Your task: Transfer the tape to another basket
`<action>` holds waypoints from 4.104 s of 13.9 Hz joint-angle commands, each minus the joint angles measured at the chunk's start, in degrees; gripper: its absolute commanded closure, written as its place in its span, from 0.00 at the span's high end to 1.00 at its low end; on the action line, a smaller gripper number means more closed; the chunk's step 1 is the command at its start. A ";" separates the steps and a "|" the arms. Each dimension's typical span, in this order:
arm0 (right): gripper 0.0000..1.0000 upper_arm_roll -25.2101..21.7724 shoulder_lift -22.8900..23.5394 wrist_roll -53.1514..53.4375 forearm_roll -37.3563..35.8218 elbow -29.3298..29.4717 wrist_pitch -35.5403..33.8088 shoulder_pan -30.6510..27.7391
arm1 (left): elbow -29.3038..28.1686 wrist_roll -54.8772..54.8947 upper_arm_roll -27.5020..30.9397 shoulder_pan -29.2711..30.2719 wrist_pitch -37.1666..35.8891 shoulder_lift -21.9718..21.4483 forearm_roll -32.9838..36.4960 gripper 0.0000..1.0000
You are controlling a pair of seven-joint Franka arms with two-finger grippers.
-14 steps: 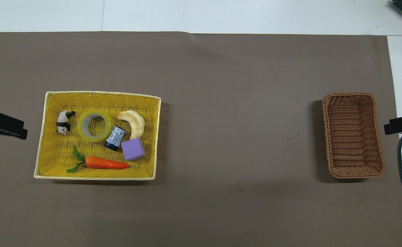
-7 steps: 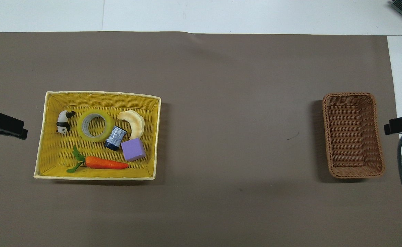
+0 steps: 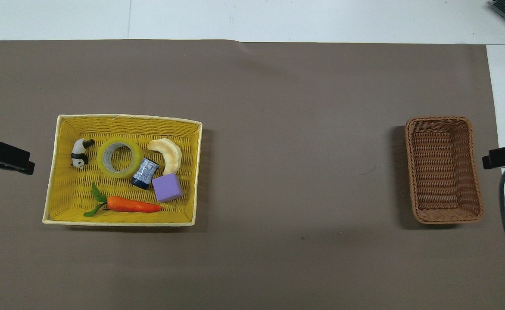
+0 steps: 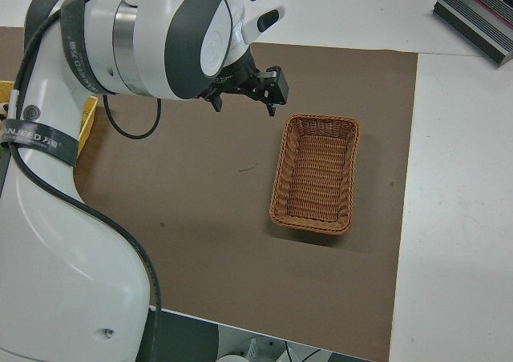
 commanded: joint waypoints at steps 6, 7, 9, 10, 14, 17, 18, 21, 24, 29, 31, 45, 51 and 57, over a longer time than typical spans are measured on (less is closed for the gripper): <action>1.00 0.43 -1.20 -1.47 0.06 -1.50 0.98 -0.90 | -1.23 0.52 -0.41 0.58 0.96 -1.14 0.75 1.00; 1.00 0.43 -1.20 -1.47 0.06 -1.50 0.98 -0.90 | -1.32 0.43 -0.41 0.58 0.96 -1.14 0.75 1.00; 1.00 0.43 -1.20 -1.47 0.06 -1.50 0.98 -0.90 | -1.32 0.43 -0.41 0.58 0.96 -1.14 0.75 1.00; 1.00 0.43 -1.20 -1.56 0.06 -1.50 0.98 -0.90 | -1.32 0.43 -0.41 0.58 0.96 -1.14 0.75 1.00; 1.00 0.43 -1.20 -1.47 0.15 -1.50 0.98 -0.90 | -1.32 0.43 -0.41 0.58 0.96 -1.14 0.75 1.00; 1.00 0.43 -1.20 -1.47 0.06 -1.50 0.98 -0.90 | -1.32 0.43 -0.41 0.58 0.96 -1.14 0.75 1.00; 1.00 0.43 -1.20 -1.47 0.15 -1.50 0.98 -0.90 | -1.32 0.43 -0.41 0.58 0.96 -1.14 0.75 1.00; 1.00 0.43 -1.20 -1.47 0.15 -1.50 0.98 -0.90 | -1.32 0.43 -0.41 0.58 0.96 -1.14 0.75 1.00; 1.00 0.43 -1.20 -1.47 0.06 -1.50 0.98 -0.90 | -1.23 0.43 -0.41 0.58 1.05 -1.14 0.66 1.00; 1.00 0.43 -1.20 -1.47 0.15 -1.50 0.98 -0.90 | -1.23 0.78 -0.41 0.49 0.96 -1.14 0.75 1.00; 1.00 0.43 -1.20 -1.47 0.15 -1.50 0.98 -0.90 | -1.23 0.61 -0.41 0.49 0.96 -1.14 0.75 1.00; 1.00 0.43 -1.20 -1.47 0.15 -1.50 0.98 -0.90 | -6.23 0.34 -0.32 0.67 3.95 -2.63 0.66 1.00; 1.00 0.43 -1.20 -1.47 0.15 -1.50 0.98 -0.90 | -20.02 0.51 -0.41 1.89 20.18 -3.42 0.57 1.00; 1.00 0.43 -1.20 -1.47 0.06 -1.50 0.98 -0.90 | -25.58 1.39 -0.41 1.81 32.77 3.24 0.04 1.00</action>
